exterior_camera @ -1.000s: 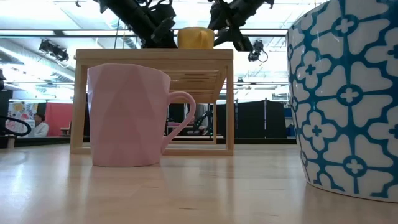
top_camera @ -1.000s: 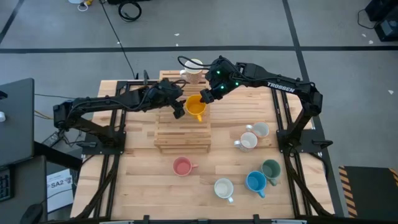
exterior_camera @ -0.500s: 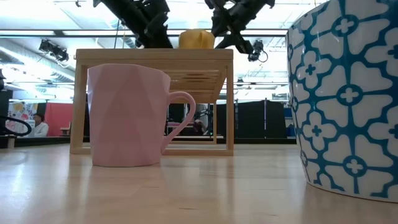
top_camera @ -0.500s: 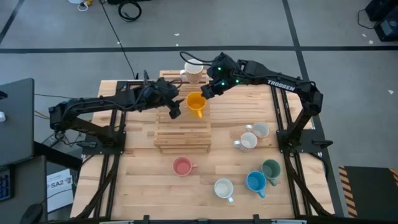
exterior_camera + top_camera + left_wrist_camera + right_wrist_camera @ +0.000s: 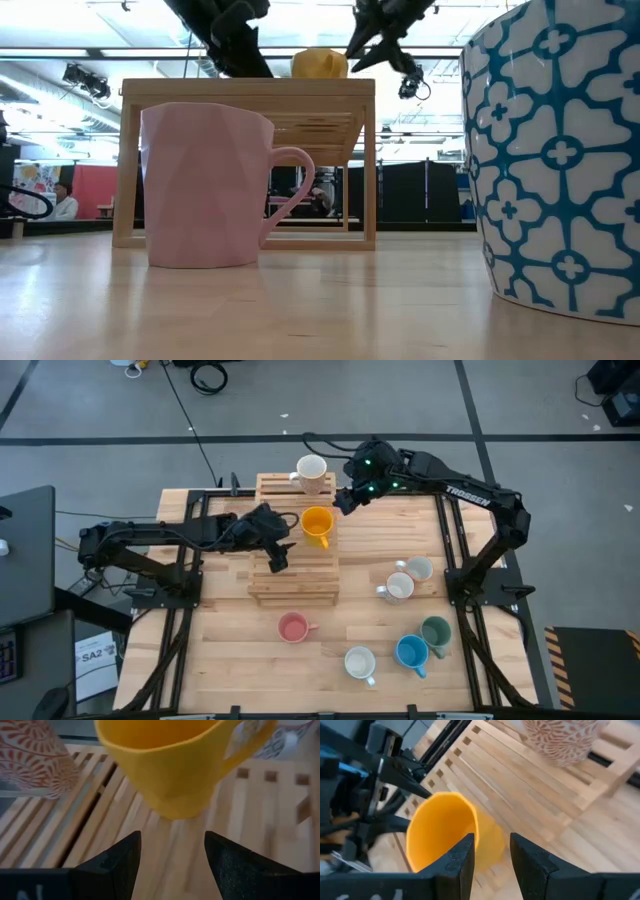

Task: Place coffee mugs
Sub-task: Put the yellow mug on the shelf

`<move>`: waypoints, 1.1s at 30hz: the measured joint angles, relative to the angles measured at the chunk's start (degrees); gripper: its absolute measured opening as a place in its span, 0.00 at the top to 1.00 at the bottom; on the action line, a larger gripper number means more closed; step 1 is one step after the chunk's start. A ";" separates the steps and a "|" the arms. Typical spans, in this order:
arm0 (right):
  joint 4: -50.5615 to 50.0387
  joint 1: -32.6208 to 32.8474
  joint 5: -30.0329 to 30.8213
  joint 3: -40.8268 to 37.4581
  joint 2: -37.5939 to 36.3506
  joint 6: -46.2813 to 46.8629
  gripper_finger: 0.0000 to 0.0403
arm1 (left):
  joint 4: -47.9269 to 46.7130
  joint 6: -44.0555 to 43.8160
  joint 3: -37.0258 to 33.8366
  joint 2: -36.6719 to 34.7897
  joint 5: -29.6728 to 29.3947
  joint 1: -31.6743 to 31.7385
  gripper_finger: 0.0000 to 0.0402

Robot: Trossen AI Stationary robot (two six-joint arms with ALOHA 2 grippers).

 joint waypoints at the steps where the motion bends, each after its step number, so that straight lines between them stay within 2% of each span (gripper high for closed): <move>1: -1.09 0.25 1.55 0.01 -0.48 -1.05 0.68 | 0.51 -0.43 0.00 0.00 -0.04 -0.36 0.44; 7: -7.43 4.19 16.50 0.04 -0.96 -3.71 0.68 | 3.16 -1.53 0.00 0.00 -0.26 -0.84 0.44; 11: -6.83 7.01 21.68 -0.19 0.25 -4.36 0.68 | 4.87 -1.57 0.00 0.02 -1.97 -0.81 0.44; 15: -6.32 8.54 24.42 -0.29 0.64 -5.78 0.68 | 6.26 -1.51 0.00 0.04 -3.92 -0.79 0.44; 21: -5.83 9.52 24.20 -0.28 1.07 -5.60 0.68 | 8.21 -1.41 0.00 0.04 -6.53 -0.79 0.44; 33: -5.71 11.85 19.61 -0.31 1.29 -5.74 0.68 | 10.39 -1.35 0.00 0.06 -10.97 0.79 0.44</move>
